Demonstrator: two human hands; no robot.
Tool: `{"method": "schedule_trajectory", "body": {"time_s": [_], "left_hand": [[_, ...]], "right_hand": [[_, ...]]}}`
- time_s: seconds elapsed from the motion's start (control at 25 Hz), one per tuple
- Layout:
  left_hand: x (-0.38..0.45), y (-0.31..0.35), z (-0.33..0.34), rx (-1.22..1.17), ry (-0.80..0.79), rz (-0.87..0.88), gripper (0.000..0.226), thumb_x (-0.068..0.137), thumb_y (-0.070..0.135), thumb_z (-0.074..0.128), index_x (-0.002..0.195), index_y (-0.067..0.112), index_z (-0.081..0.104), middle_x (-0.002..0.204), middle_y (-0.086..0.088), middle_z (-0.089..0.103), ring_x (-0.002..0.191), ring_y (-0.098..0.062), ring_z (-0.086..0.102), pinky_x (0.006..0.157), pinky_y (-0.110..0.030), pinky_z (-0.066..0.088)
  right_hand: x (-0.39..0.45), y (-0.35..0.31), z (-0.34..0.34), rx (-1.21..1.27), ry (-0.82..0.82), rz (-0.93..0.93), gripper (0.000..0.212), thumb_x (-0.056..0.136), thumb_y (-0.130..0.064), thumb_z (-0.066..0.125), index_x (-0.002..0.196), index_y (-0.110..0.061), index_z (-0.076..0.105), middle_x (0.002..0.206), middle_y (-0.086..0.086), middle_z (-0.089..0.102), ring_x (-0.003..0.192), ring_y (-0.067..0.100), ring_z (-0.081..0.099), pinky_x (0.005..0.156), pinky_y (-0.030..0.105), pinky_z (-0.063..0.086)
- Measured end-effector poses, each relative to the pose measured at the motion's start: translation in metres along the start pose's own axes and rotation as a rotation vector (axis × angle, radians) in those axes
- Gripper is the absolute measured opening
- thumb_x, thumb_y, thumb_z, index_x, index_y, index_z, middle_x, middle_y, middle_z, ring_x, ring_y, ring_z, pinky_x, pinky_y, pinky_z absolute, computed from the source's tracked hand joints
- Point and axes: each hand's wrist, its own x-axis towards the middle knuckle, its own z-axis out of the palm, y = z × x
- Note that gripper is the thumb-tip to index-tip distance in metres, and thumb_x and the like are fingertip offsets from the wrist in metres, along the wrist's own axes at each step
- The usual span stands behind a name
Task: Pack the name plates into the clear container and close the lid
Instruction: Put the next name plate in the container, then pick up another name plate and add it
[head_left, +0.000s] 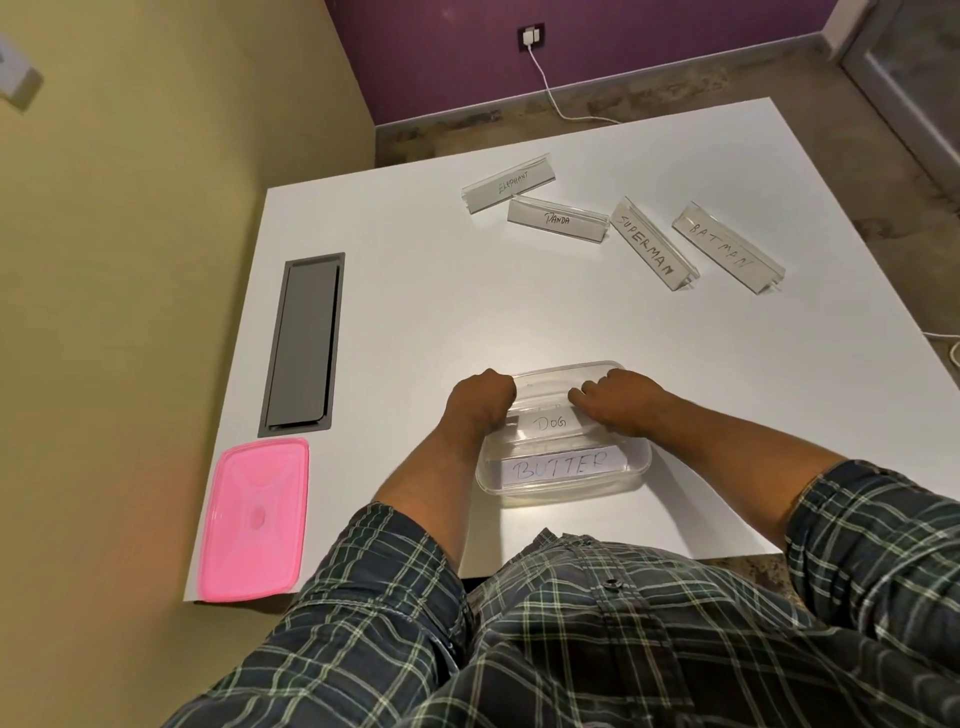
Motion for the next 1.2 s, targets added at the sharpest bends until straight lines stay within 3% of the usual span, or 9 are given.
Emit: {"method": "schedule_trajectory", "body": {"time_s": [0.16, 0.32, 0.44, 0.52, 0.6, 0.76, 0.96, 1.08, 1.2], "left_hand": [[0.002, 0.002, -0.003, 0.03, 0.001, 0.014, 0.026, 0.085, 0.004, 0.061, 0.108, 0.01, 0.07, 0.109, -0.012, 0.066, 0.094, -0.034, 0.068, 0.077, -0.035, 0.055], [0.01, 0.001, -0.013, 0.024, -0.056, 0.041, 0.023, 0.082, 0.011, 0.066, 0.104, 0.012, 0.071, 0.105, -0.009, 0.066, 0.091, -0.031, 0.068, 0.073, -0.035, 0.056], [0.018, -0.003, -0.027, -0.09, -0.098, 0.042, 0.017, 0.075, 0.027, 0.069, 0.084, 0.013, 0.072, 0.077, -0.001, 0.067, 0.077, -0.025, 0.071, 0.063, -0.027, 0.051], [0.026, -0.008, -0.037, -0.239, -0.092, -0.004, 0.021, 0.074, 0.032, 0.064, 0.067, 0.012, 0.068, 0.058, 0.002, 0.069, 0.058, -0.014, 0.07, 0.061, -0.024, 0.055], [0.035, -0.014, -0.047, -0.35, -0.034, -0.056, 0.027, 0.074, 0.034, 0.06, 0.061, 0.012, 0.067, 0.054, -0.001, 0.07, 0.043, -0.006, 0.064, 0.058, -0.021, 0.054], [0.056, -0.026, -0.07, -0.399, 0.098, -0.101, 0.026, 0.075, 0.038, 0.062, 0.067, 0.015, 0.068, 0.06, 0.005, 0.066, 0.066, -0.018, 0.068, 0.061, -0.025, 0.051], [0.1, -0.043, -0.101, -0.41, 0.15, -0.106, 0.019, 0.079, 0.037, 0.062, 0.078, 0.019, 0.068, 0.083, 0.003, 0.071, 0.086, -0.023, 0.066, 0.069, -0.029, 0.051], [0.136, -0.053, -0.111, -0.428, 0.175, -0.099, 0.027, 0.084, 0.038, 0.062, 0.101, 0.018, 0.069, 0.102, 0.0, 0.071, 0.103, -0.023, 0.063, 0.082, -0.034, 0.053], [0.174, -0.06, -0.115, -0.467, 0.145, -0.113, 0.045, 0.089, 0.039, 0.062, 0.127, 0.015, 0.06, 0.124, -0.004, 0.065, 0.122, -0.024, 0.054, 0.097, -0.038, 0.049]], "right_hand": [[0.0, 0.002, 0.0, 0.053, -0.032, -0.019, 0.049, 0.089, -0.008, 0.056, 0.135, -0.01, 0.039, 0.115, 0.011, 0.061, 0.087, 0.035, 0.065, 0.067, 0.037, 0.04], [0.001, 0.008, -0.003, 0.073, 0.001, -0.093, 0.052, 0.088, -0.029, 0.058, 0.135, -0.017, 0.039, 0.11, 0.007, 0.063, 0.086, 0.031, 0.066, 0.066, 0.034, 0.036], [-0.001, 0.016, -0.006, 0.12, 0.153, -0.172, 0.048, 0.088, -0.044, 0.056, 0.128, -0.018, 0.048, 0.102, 0.003, 0.065, 0.083, 0.03, 0.066, 0.069, 0.034, 0.044], [-0.001, 0.023, -0.011, 0.17, 0.316, -0.215, 0.042, 0.091, -0.051, 0.052, 0.118, -0.019, 0.055, 0.092, 0.001, 0.065, 0.074, 0.028, 0.066, 0.06, 0.032, 0.045], [0.002, 0.035, -0.019, 0.28, 0.436, -0.159, 0.038, 0.095, -0.054, 0.049, 0.113, -0.022, 0.06, 0.091, -0.003, 0.067, 0.069, 0.024, 0.066, 0.053, 0.03, 0.045], [0.015, 0.064, -0.043, 0.474, 0.525, 0.12, 0.035, 0.092, -0.055, 0.056, 0.119, -0.032, 0.059, 0.093, -0.014, 0.069, 0.066, 0.01, 0.065, 0.055, 0.023, 0.043], [0.044, 0.118, -0.06, 0.716, 0.424, 0.425, 0.052, 0.088, -0.053, 0.061, 0.134, -0.039, 0.041, 0.097, -0.017, 0.063, 0.072, 0.01, 0.063, 0.064, 0.027, 0.039], [0.067, 0.15, -0.055, 0.879, 0.282, 0.599, 0.066, 0.083, -0.049, 0.065, 0.14, -0.034, 0.036, 0.105, -0.015, 0.063, 0.083, 0.011, 0.059, 0.071, 0.031, 0.041], [0.089, 0.175, -0.038, 1.059, 0.186, 0.706, 0.078, 0.08, -0.047, 0.073, 0.145, -0.027, 0.034, 0.119, -0.007, 0.063, 0.107, 0.019, 0.062, 0.091, 0.036, 0.048]]}}
